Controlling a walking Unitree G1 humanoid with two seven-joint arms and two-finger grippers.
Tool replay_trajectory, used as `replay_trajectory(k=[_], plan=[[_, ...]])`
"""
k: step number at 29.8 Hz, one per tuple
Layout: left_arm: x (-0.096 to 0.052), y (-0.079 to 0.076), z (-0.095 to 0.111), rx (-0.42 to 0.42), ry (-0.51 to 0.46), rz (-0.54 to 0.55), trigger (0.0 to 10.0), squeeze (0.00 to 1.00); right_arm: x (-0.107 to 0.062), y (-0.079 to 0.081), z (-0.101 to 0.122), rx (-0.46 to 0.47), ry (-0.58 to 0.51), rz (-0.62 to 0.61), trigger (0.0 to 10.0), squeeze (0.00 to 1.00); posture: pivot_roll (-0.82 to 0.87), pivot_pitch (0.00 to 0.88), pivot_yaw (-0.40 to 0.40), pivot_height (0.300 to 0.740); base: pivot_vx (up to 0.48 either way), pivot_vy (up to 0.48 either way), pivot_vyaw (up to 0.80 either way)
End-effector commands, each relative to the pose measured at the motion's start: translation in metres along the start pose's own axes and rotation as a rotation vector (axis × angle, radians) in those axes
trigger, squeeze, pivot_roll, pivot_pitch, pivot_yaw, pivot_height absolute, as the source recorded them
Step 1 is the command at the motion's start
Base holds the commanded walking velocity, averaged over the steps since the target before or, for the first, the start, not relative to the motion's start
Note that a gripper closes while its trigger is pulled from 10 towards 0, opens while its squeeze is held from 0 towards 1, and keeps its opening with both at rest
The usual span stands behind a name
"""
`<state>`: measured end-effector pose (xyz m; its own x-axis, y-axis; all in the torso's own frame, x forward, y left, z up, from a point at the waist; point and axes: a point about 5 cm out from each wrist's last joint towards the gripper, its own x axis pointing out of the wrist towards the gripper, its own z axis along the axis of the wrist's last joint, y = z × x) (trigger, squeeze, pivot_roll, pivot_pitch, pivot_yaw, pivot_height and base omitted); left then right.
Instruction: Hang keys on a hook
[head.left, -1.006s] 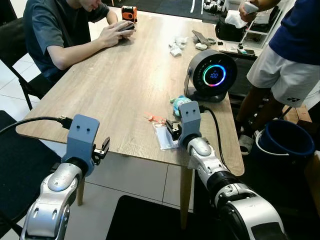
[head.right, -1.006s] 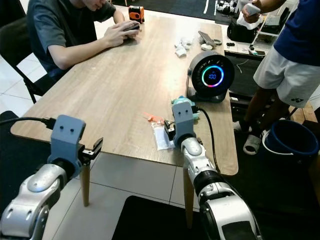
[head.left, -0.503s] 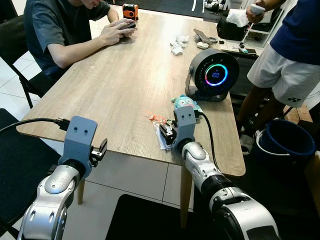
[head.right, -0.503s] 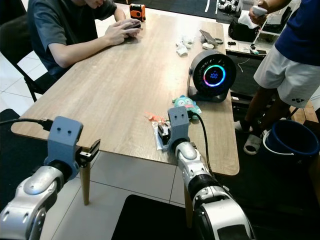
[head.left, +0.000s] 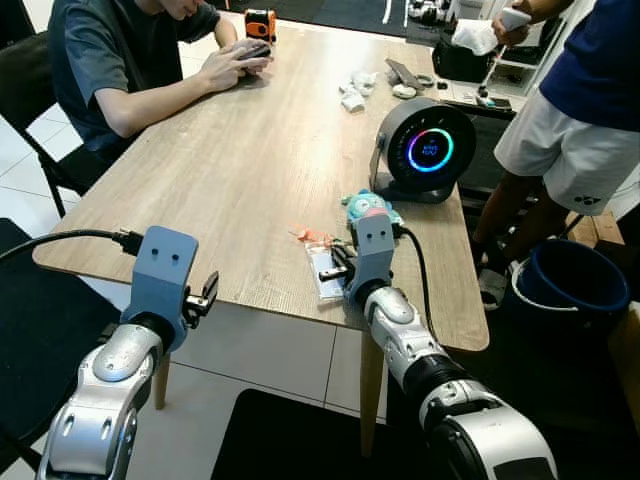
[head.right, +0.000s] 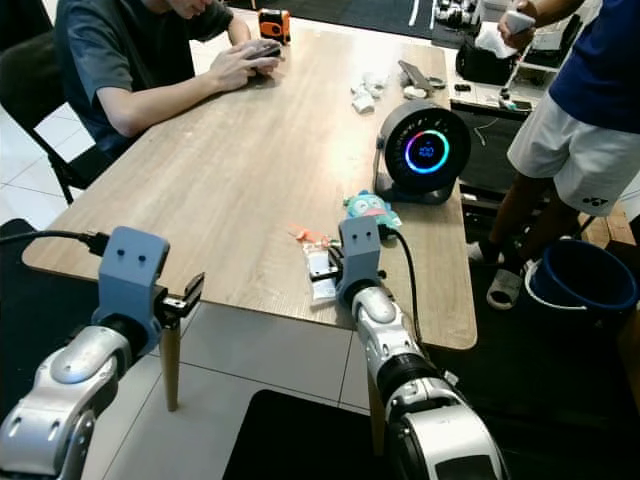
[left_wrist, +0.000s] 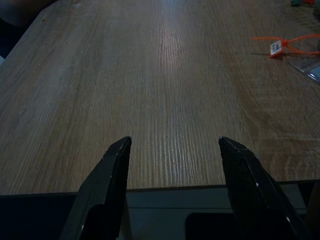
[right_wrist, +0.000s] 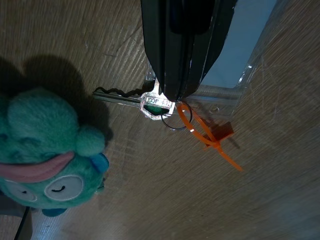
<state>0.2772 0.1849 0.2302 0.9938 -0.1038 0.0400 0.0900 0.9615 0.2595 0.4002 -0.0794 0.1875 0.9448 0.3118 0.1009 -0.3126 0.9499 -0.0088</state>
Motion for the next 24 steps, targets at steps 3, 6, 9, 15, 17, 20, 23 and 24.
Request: replay_trajectory(k=[3,6,9,15,17,20,23,24], plan=[[-0.001,-0.002,-0.006,0.006,0.027,-0.001,10.0,0.00,-0.004,-0.005,-0.011,0.059,0.042,-0.025,10.0,0.00,0.29,0.307,-0.074,0.740,0.000,0.000,0.00],[-0.001,-0.002,-0.006,0.003,0.027,0.000,10.0,0.00,-0.002,-0.006,-0.004,0.034,0.035,-0.030,10.0,0.00,0.28,0.305,-0.076,0.740,0.000,0.000,0.00],[-0.001,-0.002,-0.007,0.001,0.027,0.000,10.0,0.00,0.002,-0.009,0.011,0.000,-0.010,-0.024,10.0,0.31,0.28,0.304,-0.076,0.740,0.000,0.000,0.00],[0.001,-0.003,-0.007,-0.001,0.026,-0.009,10.0,0.00,0.004,-0.018,0.007,-0.013,0.105,-0.049,10.0,1.00,0.27,0.297,-0.065,0.740,0.000,0.000,0.00],[0.002,-0.004,-0.007,-0.001,0.025,-0.011,10.0,0.00,0.004,-0.020,0.005,0.000,0.124,-0.057,10.0,1.00,0.27,0.297,-0.064,0.740,0.000,0.000,0.00],[0.002,-0.003,-0.007,0.000,0.025,-0.012,10.0,0.00,0.005,-0.023,0.006,0.059,0.158,-0.059,10.0,0.00,0.27,0.294,-0.064,0.740,0.000,0.000,0.00],[0.002,-0.003,-0.007,0.002,0.025,-0.012,10.0,0.00,0.006,-0.025,0.008,0.080,0.180,-0.058,10.0,0.00,0.27,0.294,-0.064,0.740,0.000,0.000,0.00],[0.002,-0.003,-0.007,0.002,0.026,-0.012,10.0,0.00,0.006,-0.026,0.008,0.076,0.186,-0.057,10.0,0.00,0.27,0.294,-0.064,0.740,0.000,0.000,0.00]])
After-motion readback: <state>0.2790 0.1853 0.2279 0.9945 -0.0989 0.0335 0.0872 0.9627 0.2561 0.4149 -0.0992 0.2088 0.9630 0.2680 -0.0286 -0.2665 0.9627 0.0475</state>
